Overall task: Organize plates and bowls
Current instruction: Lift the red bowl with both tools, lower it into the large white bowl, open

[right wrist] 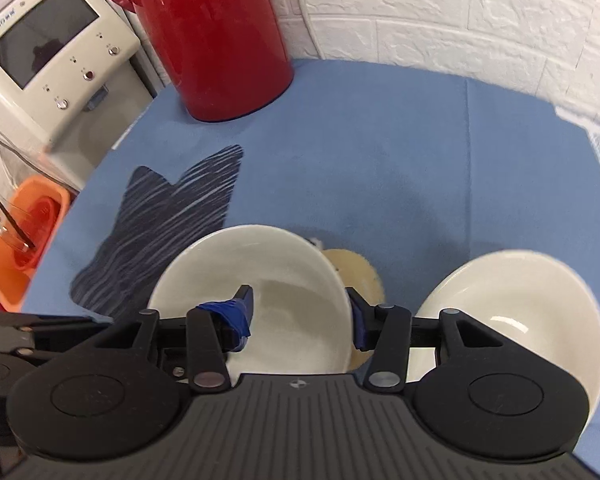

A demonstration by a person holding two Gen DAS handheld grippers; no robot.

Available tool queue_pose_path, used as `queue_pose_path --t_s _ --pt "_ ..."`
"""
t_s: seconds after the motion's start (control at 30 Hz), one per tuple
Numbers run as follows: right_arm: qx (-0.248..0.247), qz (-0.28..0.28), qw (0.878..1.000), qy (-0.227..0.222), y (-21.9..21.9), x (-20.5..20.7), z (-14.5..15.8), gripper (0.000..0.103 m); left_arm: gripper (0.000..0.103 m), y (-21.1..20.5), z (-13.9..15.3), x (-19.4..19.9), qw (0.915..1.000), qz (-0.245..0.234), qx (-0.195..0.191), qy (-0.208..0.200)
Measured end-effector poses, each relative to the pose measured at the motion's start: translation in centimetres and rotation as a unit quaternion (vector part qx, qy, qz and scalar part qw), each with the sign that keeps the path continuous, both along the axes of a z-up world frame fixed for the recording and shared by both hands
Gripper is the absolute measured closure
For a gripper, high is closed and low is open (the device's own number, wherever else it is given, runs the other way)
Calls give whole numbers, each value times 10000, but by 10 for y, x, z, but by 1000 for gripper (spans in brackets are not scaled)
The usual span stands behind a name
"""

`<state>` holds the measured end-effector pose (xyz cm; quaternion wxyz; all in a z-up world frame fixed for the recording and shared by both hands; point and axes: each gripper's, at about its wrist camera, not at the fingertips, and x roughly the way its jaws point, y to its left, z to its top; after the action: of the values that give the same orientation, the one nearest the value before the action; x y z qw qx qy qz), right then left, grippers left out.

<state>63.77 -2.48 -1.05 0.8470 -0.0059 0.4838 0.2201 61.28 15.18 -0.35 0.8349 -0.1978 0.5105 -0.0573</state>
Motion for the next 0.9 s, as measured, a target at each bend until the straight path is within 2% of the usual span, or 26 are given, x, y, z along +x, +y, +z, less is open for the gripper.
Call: queue_pose_path --t_s 0.03,0.17,0.27,0.33,0.53,0.63,0.77,0.9 --pt "24 54 9999 -81 0 -2 0 76 93 1 1 -1 10000 65 2 -22" --pt "233 -19 9997 -64 -8 -9 -1 86 93 10 7 -9 9997 85 -229 -40" --pt "290 -63 9996 5 -10 -18 1 85 94 5 20 -21 10000 -7 -5 -69" --pt "509 -191 9984 160 -14 -25 3 85 94 3 26 -30 9999 -67 81 -50" --pt "739 -406 9957 381 -21 -59 8 83 95 -7 44 -69 9998 -179 74 -94" --pt "705 -399 9958 426 -30 -82 18 82 95 -23 58 -93 9992 -369 18 -140" --pt "619 -506 9966 207 -53 -125 42 80 95 -64 76 -140 9968 -757 10 -272" --pt "518 -792 9955 -30 -89 -183 64 79 95 -105 83 -197 9930 -1147 -101 -271"
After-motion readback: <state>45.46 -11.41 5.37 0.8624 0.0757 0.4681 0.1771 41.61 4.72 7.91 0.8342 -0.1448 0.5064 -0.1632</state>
